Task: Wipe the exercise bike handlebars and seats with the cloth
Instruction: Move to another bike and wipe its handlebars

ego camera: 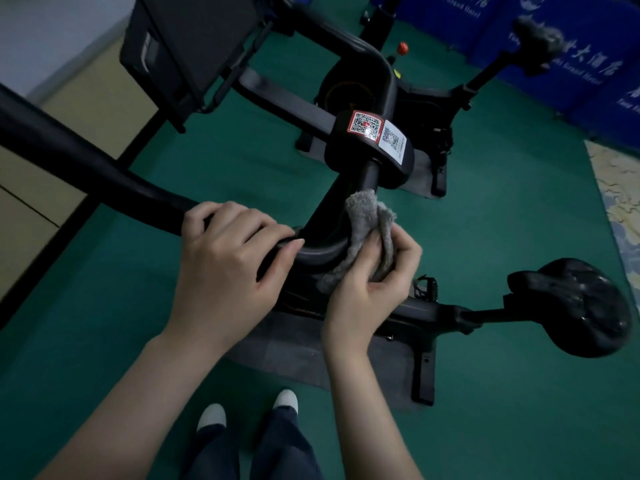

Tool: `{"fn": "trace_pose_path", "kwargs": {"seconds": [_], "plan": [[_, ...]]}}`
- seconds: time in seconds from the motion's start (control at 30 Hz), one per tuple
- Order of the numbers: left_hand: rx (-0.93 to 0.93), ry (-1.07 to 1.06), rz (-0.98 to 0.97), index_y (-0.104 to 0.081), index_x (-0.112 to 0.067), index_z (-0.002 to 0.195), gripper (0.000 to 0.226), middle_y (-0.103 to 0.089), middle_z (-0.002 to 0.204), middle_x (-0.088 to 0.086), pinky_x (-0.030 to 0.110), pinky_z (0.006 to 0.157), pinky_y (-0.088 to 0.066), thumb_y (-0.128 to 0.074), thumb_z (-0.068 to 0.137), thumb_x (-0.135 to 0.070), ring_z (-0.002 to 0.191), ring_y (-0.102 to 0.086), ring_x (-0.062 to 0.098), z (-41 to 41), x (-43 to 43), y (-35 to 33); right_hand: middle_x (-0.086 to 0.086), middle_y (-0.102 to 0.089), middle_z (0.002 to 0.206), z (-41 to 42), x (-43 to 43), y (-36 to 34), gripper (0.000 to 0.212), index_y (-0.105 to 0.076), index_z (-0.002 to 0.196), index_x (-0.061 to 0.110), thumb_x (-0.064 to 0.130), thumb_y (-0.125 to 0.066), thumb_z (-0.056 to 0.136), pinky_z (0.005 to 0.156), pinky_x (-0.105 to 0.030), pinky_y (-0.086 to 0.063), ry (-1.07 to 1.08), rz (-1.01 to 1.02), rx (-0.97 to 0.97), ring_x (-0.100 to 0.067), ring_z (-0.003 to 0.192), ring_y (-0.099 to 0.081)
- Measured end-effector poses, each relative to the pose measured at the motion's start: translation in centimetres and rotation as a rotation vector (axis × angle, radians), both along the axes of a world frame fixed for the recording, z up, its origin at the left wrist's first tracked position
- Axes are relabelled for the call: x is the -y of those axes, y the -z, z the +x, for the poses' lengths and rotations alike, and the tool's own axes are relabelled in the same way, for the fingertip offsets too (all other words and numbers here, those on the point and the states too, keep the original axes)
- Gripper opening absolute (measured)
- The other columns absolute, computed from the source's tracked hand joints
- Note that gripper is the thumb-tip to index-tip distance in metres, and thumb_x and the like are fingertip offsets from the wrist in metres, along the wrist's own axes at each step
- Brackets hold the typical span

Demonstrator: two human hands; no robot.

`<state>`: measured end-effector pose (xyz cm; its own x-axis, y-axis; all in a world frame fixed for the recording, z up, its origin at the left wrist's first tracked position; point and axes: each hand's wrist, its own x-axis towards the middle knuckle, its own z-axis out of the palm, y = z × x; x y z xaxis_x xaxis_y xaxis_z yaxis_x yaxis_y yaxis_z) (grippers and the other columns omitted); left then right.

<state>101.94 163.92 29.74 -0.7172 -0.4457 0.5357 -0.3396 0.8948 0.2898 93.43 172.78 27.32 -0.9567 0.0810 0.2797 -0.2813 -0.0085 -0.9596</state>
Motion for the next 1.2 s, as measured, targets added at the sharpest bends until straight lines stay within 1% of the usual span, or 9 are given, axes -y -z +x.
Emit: {"fn": "trace_pose_path", "kwargs": {"seconds": [0.13, 0.3, 0.53, 0.7, 0.83, 0.9, 1.0, 1.07, 1.2], "plan": [[-0.002, -0.011, -0.010, -0.072, -0.018, 0.088, 0.026, -0.067, 0.085, -0.006, 0.036, 0.088, -0.029, -0.052, 0.095, -0.033, 0.084, -0.061, 0.019, 0.0, -0.1, 0.0, -0.016, -0.060, 0.107, 1.2, -0.8, 0.4, 0.016, -0.057, 0.103, 0.019, 0.009, -0.057, 0.090, 0.095, -0.032, -0.047, -0.048, -0.030, 0.024, -0.024, 0.105, -0.059], [-0.011, -0.021, -0.017, -0.071, -0.018, 0.088, 0.027, -0.066, 0.085, -0.007, 0.034, 0.089, -0.027, -0.050, 0.096, -0.033, 0.085, -0.060, 0.018, -0.2, -0.2, 0.2, -0.001, -0.059, 0.088, -2.6, -0.2, -0.2, 0.011, -0.058, 0.093, 0.011, 0.000, -0.058, 0.091, 0.081, -0.026, -0.048, -0.075, -0.123, 0.147, -0.010, 0.085, -0.057], [-0.025, -0.028, -0.023, -0.072, -0.018, 0.088, 0.027, -0.066, 0.085, -0.008, 0.030, 0.088, -0.024, -0.051, 0.096, -0.033, 0.083, -0.059, 0.016, -0.3, -0.1, 0.3, 0.002, -0.059, 0.090, -3.0, -0.2, 0.8, 0.010, -0.056, 0.093, 0.019, 0.009, -0.059, 0.092, 0.086, -0.032, -0.049, -0.101, -0.210, 0.238, -0.012, 0.088, -0.057], [-0.025, -0.025, -0.025, -0.072, -0.019, 0.087, 0.028, -0.067, 0.085, -0.008, 0.031, 0.087, -0.024, -0.050, 0.096, -0.034, 0.083, -0.061, 0.017, -0.3, 0.0, 0.3, -0.018, -0.062, 0.104, -7.5, 1.2, 0.2, 0.009, -0.056, 0.098, 0.012, 0.006, -0.059, 0.092, 0.097, -0.053, -0.047, -0.147, -0.280, 0.393, -0.031, 0.099, -0.060], [-0.018, -0.032, -0.023, -0.072, -0.019, 0.087, 0.029, -0.066, 0.086, -0.008, 0.032, 0.088, -0.025, -0.049, 0.096, -0.034, 0.083, -0.061, 0.017, -0.4, -0.1, 0.4, -0.014, -0.061, 0.102, -7.3, 1.3, 0.6, 0.008, -0.055, 0.095, 0.013, 0.007, -0.059, 0.092, 0.098, -0.053, -0.047, -0.178, -0.338, 0.457, -0.024, 0.095, -0.058], [-0.022, -0.033, -0.022, -0.072, -0.019, 0.087, 0.029, -0.066, 0.086, -0.008, 0.031, 0.088, -0.025, -0.049, 0.096, -0.034, 0.083, -0.060, 0.016, -0.4, -0.1, 0.4, -0.007, -0.062, 0.093, -5.7, 0.2, 0.6, 0.008, -0.057, 0.092, 0.014, 0.007, -0.061, 0.091, 0.091, -0.044, -0.050, -0.179, -0.248, 0.355, -0.018, 0.090, -0.058], [-0.030, -0.032, -0.021, -0.072, -0.019, 0.087, 0.029, -0.066, 0.085, -0.009, 0.031, 0.088, -0.024, -0.049, 0.096, -0.034, 0.083, -0.060, 0.016, -0.4, -0.1, 0.5, 0.003, -0.063, 0.085, -5.6, -1.1, -0.5, 0.013, -0.063, 0.090, 0.014, 0.001, -0.063, 0.087, 0.077, -0.025, -0.047, -0.274, 0.012, 0.001, -0.010, 0.083, -0.059], [-0.035, -0.032, -0.022, -0.072, -0.019, 0.087, 0.028, -0.066, 0.085, -0.009, 0.030, 0.088, -0.024, -0.050, 0.096, -0.034, 0.083, -0.060, 0.016, -0.5, 0.0, 0.5, 0.003, -0.063, 0.087, -7.1, -0.8, -2.0, 0.015, -0.067, 0.092, 0.012, 0.000, -0.065, 0.083, 0.078, -0.023, -0.047, -0.418, 0.260, -0.222, -0.015, 0.087, -0.061], [-0.034, -0.030, -0.021, -0.072, -0.020, 0.087, 0.026, -0.066, 0.085, -0.009, 0.030, 0.089, -0.024, -0.052, 0.096, -0.034, 0.084, -0.060, 0.015, -0.3, 0.0, 0.5, 0.030, -0.050, 0.083, -10.1, 0.1, -4.9, 0.018, -0.069, 0.096, 0.012, 0.002, -0.065, 0.082, 0.081, -0.016, -0.041, -0.693, 0.665, -0.445, -0.016, 0.094, -0.057]]}}
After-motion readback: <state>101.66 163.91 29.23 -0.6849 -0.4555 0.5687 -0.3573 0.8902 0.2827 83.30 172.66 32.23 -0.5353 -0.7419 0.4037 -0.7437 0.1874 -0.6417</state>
